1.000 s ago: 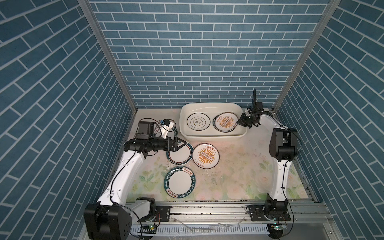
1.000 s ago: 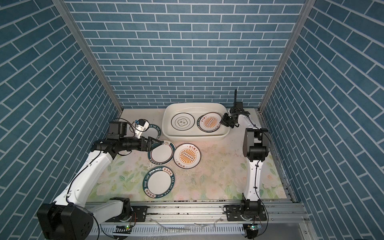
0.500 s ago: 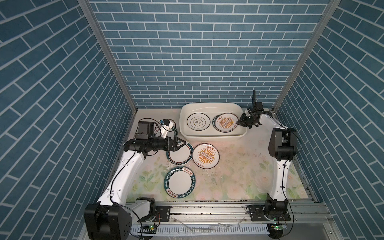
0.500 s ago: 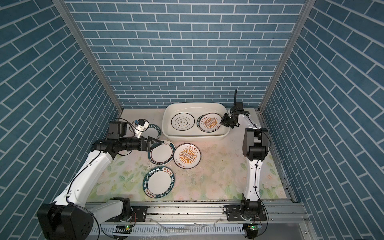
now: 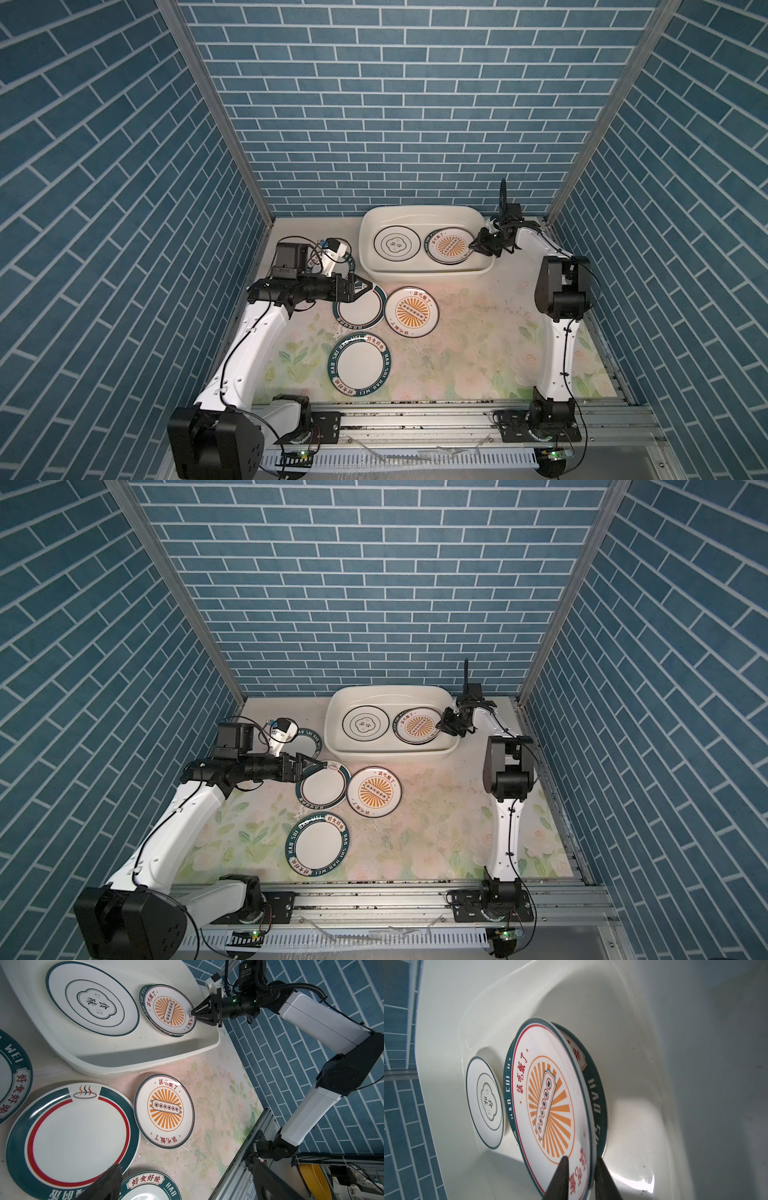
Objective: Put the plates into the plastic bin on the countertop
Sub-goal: 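Lower the sunburst plate into the bin onto the green-rimmed plate, open right gripper, then move the right gripper back to the other sunburst plate while the left reaches toward it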
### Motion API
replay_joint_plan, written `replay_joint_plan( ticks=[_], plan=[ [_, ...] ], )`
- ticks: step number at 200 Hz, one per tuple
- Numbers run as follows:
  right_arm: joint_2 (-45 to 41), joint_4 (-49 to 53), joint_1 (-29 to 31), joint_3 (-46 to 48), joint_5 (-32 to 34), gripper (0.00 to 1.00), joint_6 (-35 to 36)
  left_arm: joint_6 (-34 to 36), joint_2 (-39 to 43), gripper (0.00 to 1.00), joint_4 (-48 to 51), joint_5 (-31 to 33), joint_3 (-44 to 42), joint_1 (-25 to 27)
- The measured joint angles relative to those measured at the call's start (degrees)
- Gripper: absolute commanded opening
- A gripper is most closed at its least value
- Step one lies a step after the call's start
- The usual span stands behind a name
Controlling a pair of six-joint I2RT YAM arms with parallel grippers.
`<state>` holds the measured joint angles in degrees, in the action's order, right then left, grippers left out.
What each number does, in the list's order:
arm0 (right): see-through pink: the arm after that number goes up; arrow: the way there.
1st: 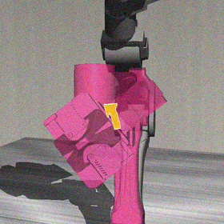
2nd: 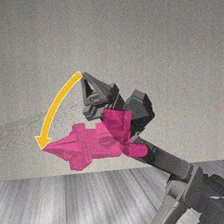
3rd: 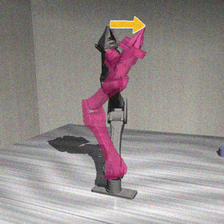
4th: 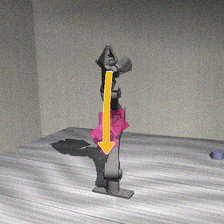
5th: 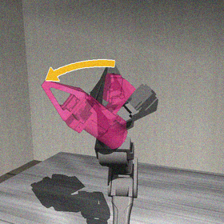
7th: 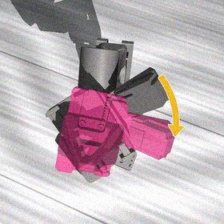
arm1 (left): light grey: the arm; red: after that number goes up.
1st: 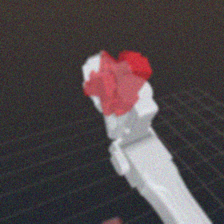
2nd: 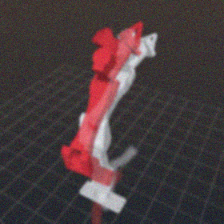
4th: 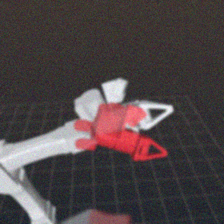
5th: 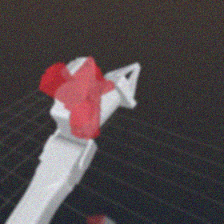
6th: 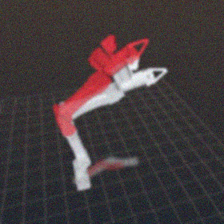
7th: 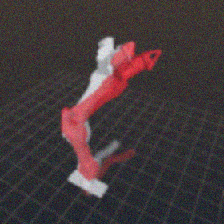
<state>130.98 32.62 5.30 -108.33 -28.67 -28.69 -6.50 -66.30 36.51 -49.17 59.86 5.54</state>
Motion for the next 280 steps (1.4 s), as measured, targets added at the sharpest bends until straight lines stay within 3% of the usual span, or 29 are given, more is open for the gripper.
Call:
replay_joint_plan(
  ticks=[119, 145, 168, 217, 241, 280],
  plan=[
    [-0.6, 4.9, 0.5, -1.6, 3.5, 0.27, 3.1, -1.7, -0.1, 0.99, -2.2, -1.7, -0.5, 0.0],
    [-4.5, 6.8, 0.2, -1.6, 5.6, 0.27, 3.1, -3.8, -2.0, 1.00, -4.2, 1.5, -0.5, 0.6],
    [-14.1, 7.4, 0.2, 0.4, 7.4, 0.27, 3.1, -7.6, -6.2, 0.99, -5.9, 6.3, -0.3, 3.6],
    [-44.9, 9.1, 5.8, 15.6, 8.7, 0.27, 3.0, -11.6, -13.4, 1.00, -9.8, 12.8, -0.4, 13.0],
    [-56.2, 8.7, 10.7, 31.3, 7.5, 0.27, 1.4, -11.1, -15.7, 1.00, -12.6, 14.6, -0.6, 17.2],
    [-68.5, 4.1, 15.1, 59.6, 4.5, 0.27, -7.8, -10.9, -20.1, 0.99, -15.4, 19.4, -1.0, 20.7]
  ],
)
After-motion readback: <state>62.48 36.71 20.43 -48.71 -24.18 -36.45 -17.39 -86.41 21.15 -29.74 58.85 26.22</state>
